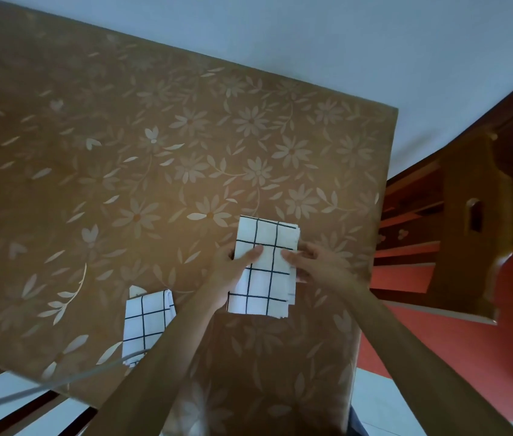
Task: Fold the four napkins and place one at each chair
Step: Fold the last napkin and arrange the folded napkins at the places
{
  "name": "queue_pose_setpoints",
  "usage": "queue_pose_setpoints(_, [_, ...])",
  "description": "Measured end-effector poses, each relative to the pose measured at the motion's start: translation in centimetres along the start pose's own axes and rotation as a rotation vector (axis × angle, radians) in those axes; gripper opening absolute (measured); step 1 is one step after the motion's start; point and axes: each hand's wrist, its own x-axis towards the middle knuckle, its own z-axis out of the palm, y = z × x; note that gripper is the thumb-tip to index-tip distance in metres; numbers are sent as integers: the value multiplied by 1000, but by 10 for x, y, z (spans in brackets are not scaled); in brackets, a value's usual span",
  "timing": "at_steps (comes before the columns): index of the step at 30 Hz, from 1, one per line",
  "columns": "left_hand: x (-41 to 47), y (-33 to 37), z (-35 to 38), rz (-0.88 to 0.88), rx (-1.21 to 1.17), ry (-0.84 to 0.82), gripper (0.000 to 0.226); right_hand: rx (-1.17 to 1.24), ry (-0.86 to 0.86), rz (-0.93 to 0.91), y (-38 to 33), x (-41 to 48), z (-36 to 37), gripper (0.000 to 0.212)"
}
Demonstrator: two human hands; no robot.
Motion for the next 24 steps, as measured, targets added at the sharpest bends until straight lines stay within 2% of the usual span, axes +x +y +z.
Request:
queue_pose_setpoints(3, [-3, -4, 4, -38, -16, 27, 34, -148, -70, 43, 10, -6, 5, 38])
queue_pose_setpoints(6, [-3, -9, -2, -63, 67, -6, 29, -142, -28, 19, 15, -9, 3, 32])
queue_pose_setpoints(9, [-8, -8, -12, -86, 153, -126, 23, -171, 46, -44, 17, -11, -7, 31])
queue_pose_setpoints(15, [-13, -3, -22, -63, 135, -284, 40, -120, 65, -93, 15, -14, -19, 24])
queue_pose_setpoints(18, [-10, -4, -26, -6, 101, -297, 43, -84, 18, -69, 18, -11, -25, 28])
queue_pose_setpoints(21, [-6, -6, -29, 19, 52, -293, 27, -34, 2, -41, 14, -16, -25, 20])
queue_pose_setpoints(22, [-6, -6, -30, 21, 45, -277, 21, -34, 17, -43, 13, -18, -25, 25])
queue_pose_setpoints(24, [-5, -6, -31, 13, 37, -230, 28, -78, 61, -61, 12, -20, -27, 36])
